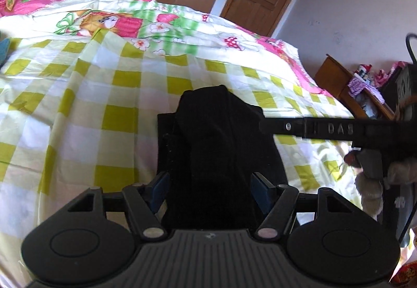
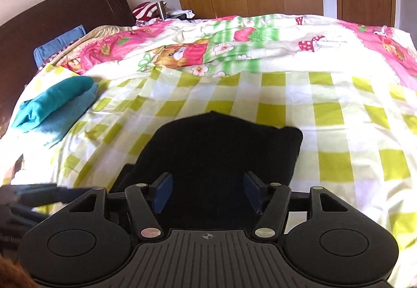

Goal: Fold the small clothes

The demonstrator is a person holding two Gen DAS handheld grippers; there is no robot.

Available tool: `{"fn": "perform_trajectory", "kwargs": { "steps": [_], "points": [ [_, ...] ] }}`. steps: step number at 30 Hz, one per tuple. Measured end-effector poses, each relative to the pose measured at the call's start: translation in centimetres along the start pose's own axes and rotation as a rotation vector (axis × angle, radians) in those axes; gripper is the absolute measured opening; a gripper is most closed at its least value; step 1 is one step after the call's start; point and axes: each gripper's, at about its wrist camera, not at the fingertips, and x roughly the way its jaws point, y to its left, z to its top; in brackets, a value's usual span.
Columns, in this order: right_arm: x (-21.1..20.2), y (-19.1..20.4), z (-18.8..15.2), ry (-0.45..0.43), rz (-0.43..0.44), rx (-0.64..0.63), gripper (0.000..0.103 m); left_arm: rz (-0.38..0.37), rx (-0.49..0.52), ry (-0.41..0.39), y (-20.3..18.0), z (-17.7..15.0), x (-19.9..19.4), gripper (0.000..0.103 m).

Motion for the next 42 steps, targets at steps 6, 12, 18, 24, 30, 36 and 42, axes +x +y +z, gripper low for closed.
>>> {"fn": "perform_trajectory", "kwargs": {
  "steps": [6,12,18,24,30,36,42],
  "points": [
    [5.9,0.0,3.4,0.092,0.010,0.133,0.065,0.004,0.008,0.013,-0.8,-2.3,1.5,0.079],
    [8.8,3.4,2.4,0.138,-0.090,0.118,0.069,0.008,0.034,0.050,0.1,-3.0,2.5,0.079],
    [8.7,3.1,2.7,0.147,-0.133,0.152,0.010,-0.061,-0.058,0.099,2.0,-3.0,2.8,0.079],
    [6.2,4.5,3.4,0.095,-0.154,0.040,0.014,-0.070,-0.041,0.063,1.6,-3.0,1.8,0.079],
    [6.7,3.5,2.9,0.115,-0.090,0.114,0.066,-0.073,-0.009,-0.063,0.9,-2.3,-0.5,0.079],
    [9.5,4.4,2.3,0.184,-0.132,0.059,0.032,-0.012,-0.030,-0.004,1.3,-1.7,2.0,0.082],
    [8.4,2.5,1.8,0.156,-0.080,0.137,0.010,-0.050,-0.029,-0.031,1.3,-1.6,1.6,0.080]
  ]
}}
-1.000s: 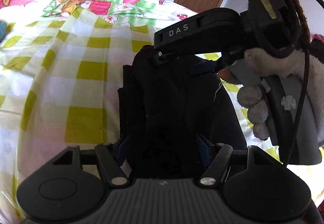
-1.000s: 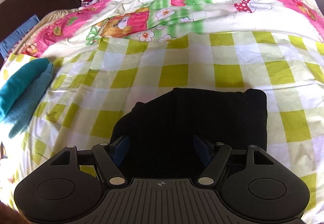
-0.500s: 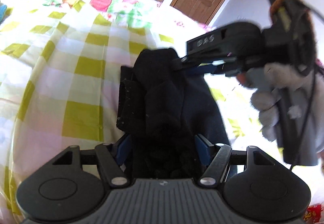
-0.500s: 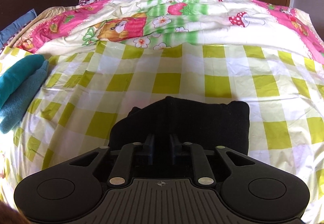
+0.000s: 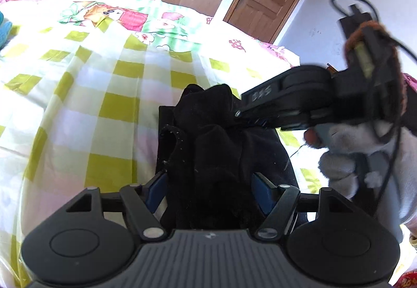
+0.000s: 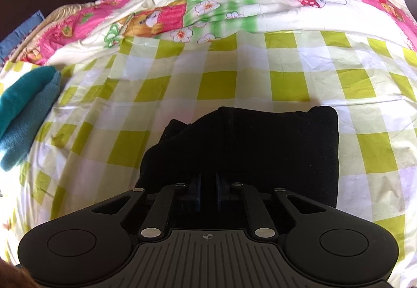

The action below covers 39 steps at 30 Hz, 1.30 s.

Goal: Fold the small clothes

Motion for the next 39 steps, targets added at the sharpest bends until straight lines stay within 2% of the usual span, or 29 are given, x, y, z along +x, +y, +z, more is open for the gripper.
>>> {"fn": "perform_trajectory", "kwargs": {
  "steps": [6,12,15,18,19,22,25,29,31,33,34,36,39],
  "points": [
    [-4.8,0.8,0.7,-0.107,0.099,0.012,0.009,-0.035,-0.034,0.029,0.4,-0.3,0.5,0.080],
    [-5.6,2.4,0.7,-0.108,0.143,-0.017,0.009,-0.060,-0.046,-0.003,0.5,-0.3,0.4,0.081],
    [-6.7,3.7,0.6,-0.129,0.212,-0.041,0.008,-0.034,-0.004,0.036,0.0,-0.6,1.4,0.081],
    [-6.5,5.4,0.0,-0.129,0.232,-0.116,0.008,-0.030,-0.003,0.054,0.0,-0.7,1.8,0.081],
    [-5.6,5.7,-0.2,-0.117,0.217,-0.144,0.008,-0.033,-0.013,0.057,0.2,-0.7,1.8,0.080],
    [-0.4,5.3,-0.8,0.037,0.152,-0.155,0.012,-0.017,-0.014,0.084,0.5,-0.9,1.7,0.078],
    [0.7,5.8,-1.5,0.049,0.143,-0.203,0.013,-0.052,-0.058,0.103,1.3,-1.1,0.7,0.078],
    [-2.1,5.9,-1.2,0.003,0.167,-0.250,0.018,-0.033,-0.065,0.059,2.2,-0.7,-2.3,0.079],
    [-4.5,5.0,-1.6,-0.063,0.172,-0.248,0.029,-0.023,-0.069,0.035,2.9,-0.1,-3.7,0.079],
    [-6.3,4.1,-2.4,-0.084,0.194,-0.232,0.033,-0.015,-0.063,0.012,3.6,0.9,-4.7,0.079],
    [-7.3,3.8,-3.1,-0.096,0.199,-0.228,0.038,-0.008,-0.055,-0.003,4.0,1.6,-5.0,0.080],
    [-8.6,3.4,-4.7,-0.112,0.194,-0.243,0.047,0.000,-0.044,-0.028,4.6,3.2,-5.1,0.080],
    [-9.4,4.1,-7.4,-0.102,0.193,-0.298,0.053,-0.031,-0.005,-0.021,4.5,6.0,-3.5,0.083]
  ]
}}
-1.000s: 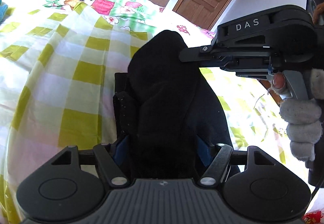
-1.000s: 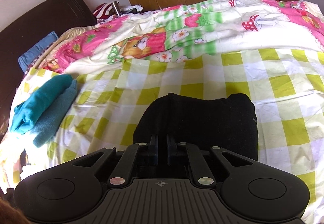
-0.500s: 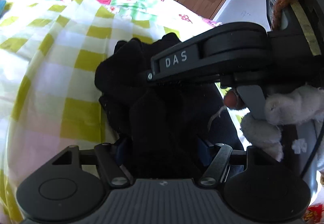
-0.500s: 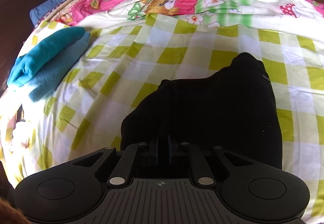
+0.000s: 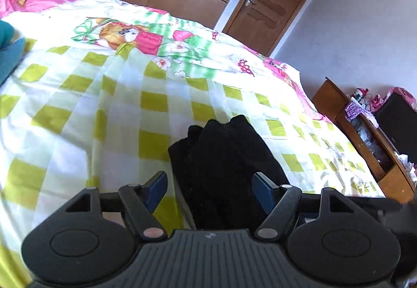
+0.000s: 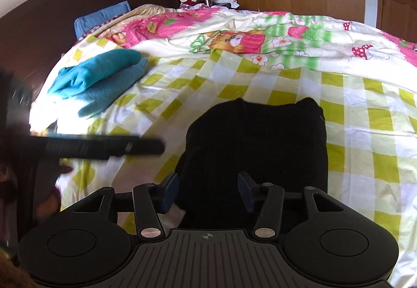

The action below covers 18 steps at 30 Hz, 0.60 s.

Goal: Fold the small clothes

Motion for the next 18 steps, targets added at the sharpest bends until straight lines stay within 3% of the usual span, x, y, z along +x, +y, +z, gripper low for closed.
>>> {"fn": "perform_trajectory", "kwargs": {
  "steps": [4,6,7,8,9,10,12,18],
  "points": [
    [0.7,3.4,-2.0,0.015,-0.011,-0.130,0.063,-0.010,0.071,0.082,-0.6,1.6,3.9,0.084],
    [1.3,4.9,-2.9,0.002,-0.102,-0.216,0.064,0.013,0.124,0.122,-0.9,1.9,5.9,0.082],
    [1.8,5.5,-3.3,-0.007,-0.144,-0.265,0.063,0.047,0.162,0.137,-1.3,1.7,6.6,0.069],
    [2.3,6.0,-3.8,-0.011,-0.195,-0.310,0.059,0.078,0.187,0.158,-1.6,1.5,7.0,0.044],
    [3.0,6.3,-4.2,-0.007,-0.255,-0.338,0.049,0.091,0.184,0.184,-1.5,1.5,7.5,0.035],
    [3.6,6.1,-4.4,0.015,-0.281,-0.333,0.013,0.083,0.165,0.204,-1.2,1.6,7.8,0.030],
    [3.8,5.1,-3.9,0.055,-0.259,-0.264,0.011,0.060,0.148,0.201,-1.0,2.4,7.5,0.026],
    [-1.7,3.8,-0.6,-0.057,-0.270,-0.174,0.008,-0.050,0.111,0.099,-1.5,5.7,5.2,0.024]
  ]
}}
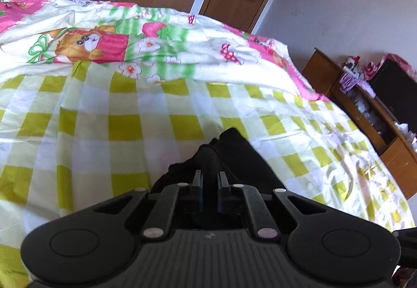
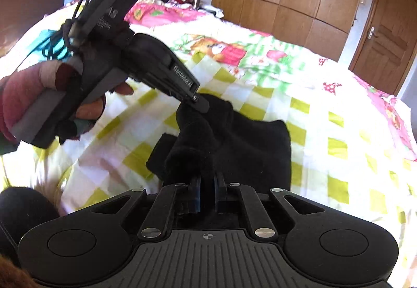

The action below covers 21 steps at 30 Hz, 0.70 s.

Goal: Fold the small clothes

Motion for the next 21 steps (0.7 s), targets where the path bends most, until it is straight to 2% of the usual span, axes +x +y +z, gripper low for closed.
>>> {"fn": "perform_trajectory", "kwargs": {
  "steps": [3,5,7,8,10,11,12,17,19,21],
  "points": [
    [-2.3,-0.6,1.3,-0.048,0.025,0.044,0.009,-0.026,-0.037,-0.058,0.7,-0.4,-1.7,0.024],
    [-2.5,0.9,0.8,-0.074,0.036,-0.014,0.009,-0.005,-0.083,-0.066,2.2,-2.1,-2.0,0.024],
    [-0.9,3.0,-0.9,-0.036,0.087,-0.068,0.009,0.050,-0.130,-0.026,4.1,-4.3,-0.9,0.024],
    [0.3,3.9,-1.7,-0.012,0.109,-0.091,0.009,0.116,-0.137,0.010,5.0,-5.8,0.3,0.026],
    [3.8,6.4,-4.3,0.035,0.100,-0.189,0.010,0.178,-0.161,0.067,6.3,-8.0,1.9,0.026],
    [4.9,7.2,-5.1,0.043,0.096,-0.229,0.011,0.179,-0.180,0.070,6.7,-8.7,2.1,0.026],
    [5.7,8.2,-5.9,0.040,0.083,-0.288,0.011,0.183,-0.181,0.058,6.7,-9.0,1.9,0.026],
    [5.1,8.6,-5.9,-0.003,0.059,-0.307,0.016,0.219,-0.157,-0.009,5.4,-7.7,-0.5,0.026],
    [4.9,7.7,-5.5,0.005,0.082,-0.246,0.018,0.255,-0.118,-0.066,3.9,-6.8,-2.3,0.026],
    [4.7,6.9,-5.2,0.010,0.106,-0.191,0.020,0.248,-0.057,-0.128,1.7,-6.2,-4.2,0.027]
  ]
}}
